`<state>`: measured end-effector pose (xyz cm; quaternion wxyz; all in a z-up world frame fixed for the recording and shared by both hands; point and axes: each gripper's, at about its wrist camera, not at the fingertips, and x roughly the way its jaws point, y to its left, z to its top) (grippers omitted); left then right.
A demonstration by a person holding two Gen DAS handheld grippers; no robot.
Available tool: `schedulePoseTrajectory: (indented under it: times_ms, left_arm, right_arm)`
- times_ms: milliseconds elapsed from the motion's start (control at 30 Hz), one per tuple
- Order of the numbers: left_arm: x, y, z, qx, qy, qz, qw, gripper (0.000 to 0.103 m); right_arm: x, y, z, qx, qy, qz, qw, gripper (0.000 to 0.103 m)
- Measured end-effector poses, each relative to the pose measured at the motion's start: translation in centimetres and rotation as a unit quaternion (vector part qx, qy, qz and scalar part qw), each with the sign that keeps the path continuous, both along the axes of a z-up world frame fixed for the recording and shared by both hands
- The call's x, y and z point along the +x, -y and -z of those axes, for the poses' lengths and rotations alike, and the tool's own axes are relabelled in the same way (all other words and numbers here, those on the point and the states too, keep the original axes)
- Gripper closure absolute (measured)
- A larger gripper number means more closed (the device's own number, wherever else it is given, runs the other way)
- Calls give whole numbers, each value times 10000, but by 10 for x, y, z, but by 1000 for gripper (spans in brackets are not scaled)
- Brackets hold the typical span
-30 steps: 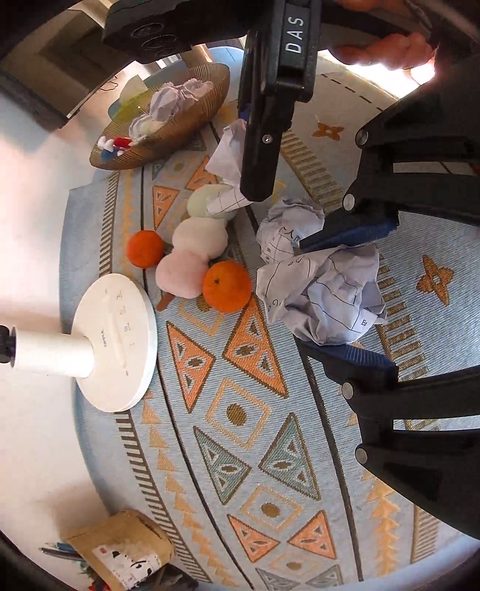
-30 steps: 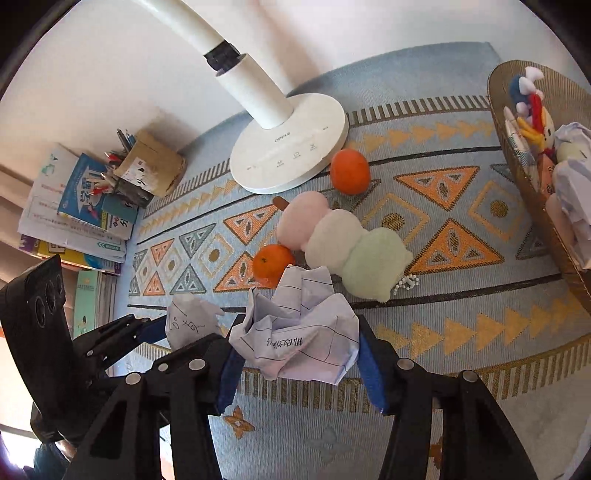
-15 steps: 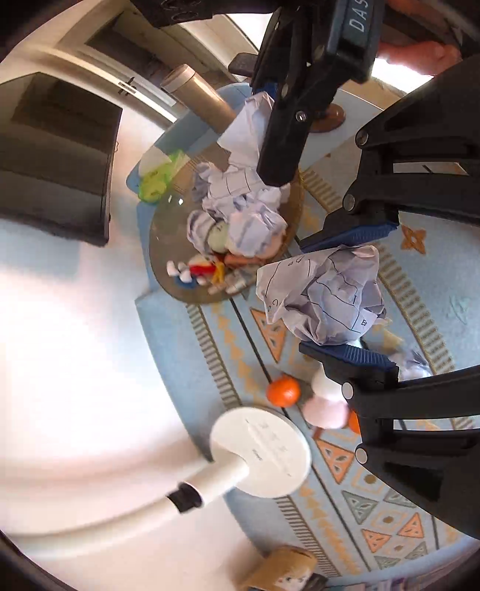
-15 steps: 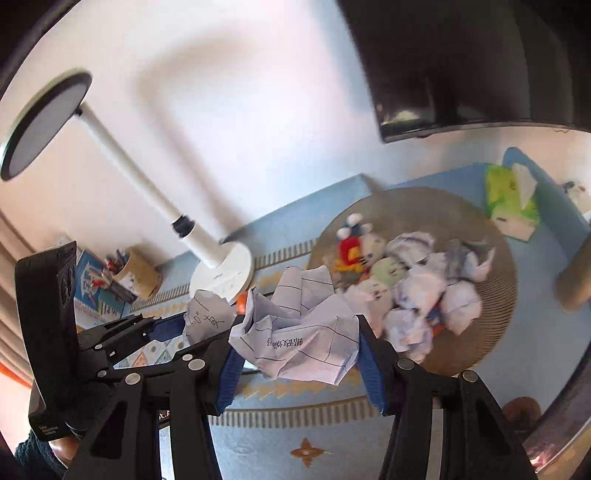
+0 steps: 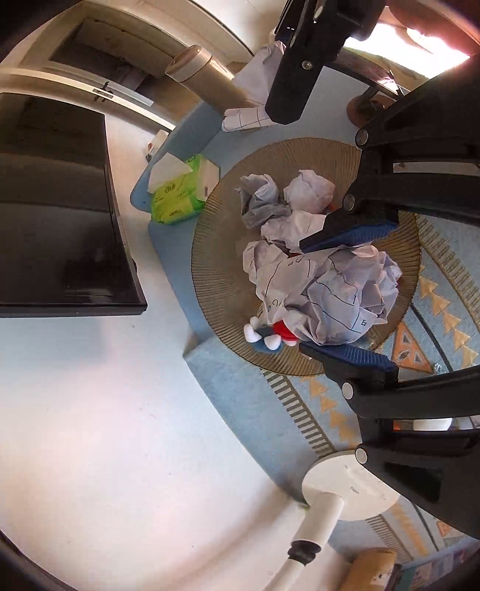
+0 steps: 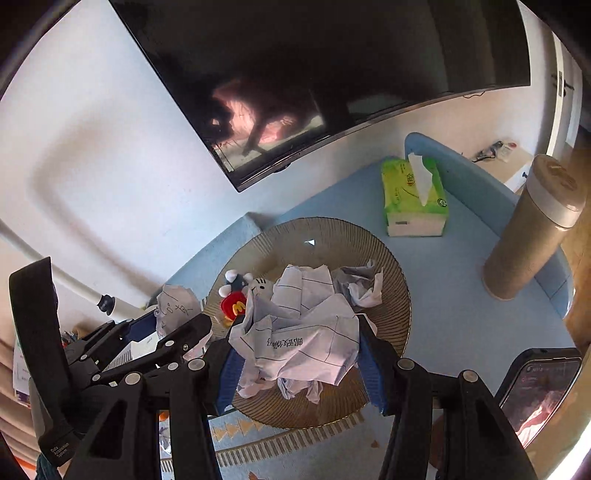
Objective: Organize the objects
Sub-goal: 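Carry both paper balls over the brown bowl and open both tools, then move both tools back over the rug toward the stacked plush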
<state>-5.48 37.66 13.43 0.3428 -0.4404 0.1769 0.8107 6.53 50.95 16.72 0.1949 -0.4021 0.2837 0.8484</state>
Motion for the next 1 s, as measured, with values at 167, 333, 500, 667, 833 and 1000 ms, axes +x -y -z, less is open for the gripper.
schedulePoseTrajectory:
  times_ms: [167,333,500,667,833,1000]
  left_arm:
    - [-12,-12,1,-63,-95,99,9999,54]
    - [-17,0,5,115,51,-105,9999,17]
    - [-12,18,13,86,381,-268,9989,17]
    - [10,46,15,67,466,-472,9978,17]
    - [32,78,20,12,598,-792,9951,17]
    - [44,108,28,98,837,-1215,9890,17]
  right_arm:
    - [-17,-5,9,46,159,-9,9999,40]
    - [-19,0,12,80,211,-57,9997,21]
    - [-14,13,12,23,210,-186,9996,21]
    - [-4,37,9,-6,194,-465,9987,21]
    - [6,67,12,-31,254,-851,9960,21]
    - [13,90,15,-72,304,-1157,9928,21]
